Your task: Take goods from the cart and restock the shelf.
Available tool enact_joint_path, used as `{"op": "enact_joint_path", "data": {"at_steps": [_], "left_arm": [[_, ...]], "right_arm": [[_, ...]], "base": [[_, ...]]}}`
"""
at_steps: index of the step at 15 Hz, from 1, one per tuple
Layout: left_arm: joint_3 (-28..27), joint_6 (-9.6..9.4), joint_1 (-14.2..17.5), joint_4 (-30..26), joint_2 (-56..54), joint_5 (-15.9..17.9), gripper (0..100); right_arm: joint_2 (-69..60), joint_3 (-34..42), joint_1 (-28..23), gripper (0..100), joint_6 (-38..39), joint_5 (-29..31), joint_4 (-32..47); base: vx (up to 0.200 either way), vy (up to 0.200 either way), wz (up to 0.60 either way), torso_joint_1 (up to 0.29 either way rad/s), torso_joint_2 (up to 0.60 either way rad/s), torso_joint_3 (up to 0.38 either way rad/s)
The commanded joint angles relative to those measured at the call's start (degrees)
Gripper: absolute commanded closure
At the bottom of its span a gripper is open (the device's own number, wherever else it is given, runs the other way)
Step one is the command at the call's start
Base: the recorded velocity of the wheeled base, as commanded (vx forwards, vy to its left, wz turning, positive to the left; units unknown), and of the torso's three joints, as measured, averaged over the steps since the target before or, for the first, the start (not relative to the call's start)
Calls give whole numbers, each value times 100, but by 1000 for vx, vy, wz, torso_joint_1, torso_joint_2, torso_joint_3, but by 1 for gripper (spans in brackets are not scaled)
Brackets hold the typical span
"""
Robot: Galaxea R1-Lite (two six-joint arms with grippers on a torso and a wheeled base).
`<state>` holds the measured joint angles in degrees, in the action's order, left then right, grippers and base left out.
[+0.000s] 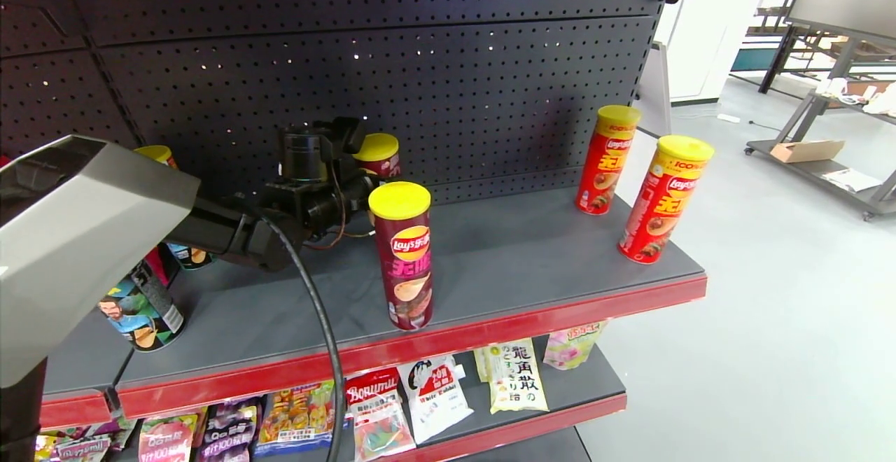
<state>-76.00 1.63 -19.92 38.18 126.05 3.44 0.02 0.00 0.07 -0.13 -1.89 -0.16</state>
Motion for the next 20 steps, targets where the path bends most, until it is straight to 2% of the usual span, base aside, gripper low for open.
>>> {"op": "enact_joint_path", "data": {"at_steps": [1,18,19,20], "left_arm": [[-38,21,-21,-30,95,-1,100],[-91,48,-38,58,227,25,100],[-91,48,-38,49,218,25,0],[-82,48,-38,49,209,25,0]], "right_arm": [[-2,0,1,0,-4,-4,-2],[-2,0,1,0,-4,-4,-2],[-2,0,1,0,-4,-4,-2],[-2,0,1,0,-4,4,-2]], "base": [[0,0,0,0,0,0],[0,0,0,0,0,0],[0,0,0,0,0,0],[0,0,0,0,0,0]]}}
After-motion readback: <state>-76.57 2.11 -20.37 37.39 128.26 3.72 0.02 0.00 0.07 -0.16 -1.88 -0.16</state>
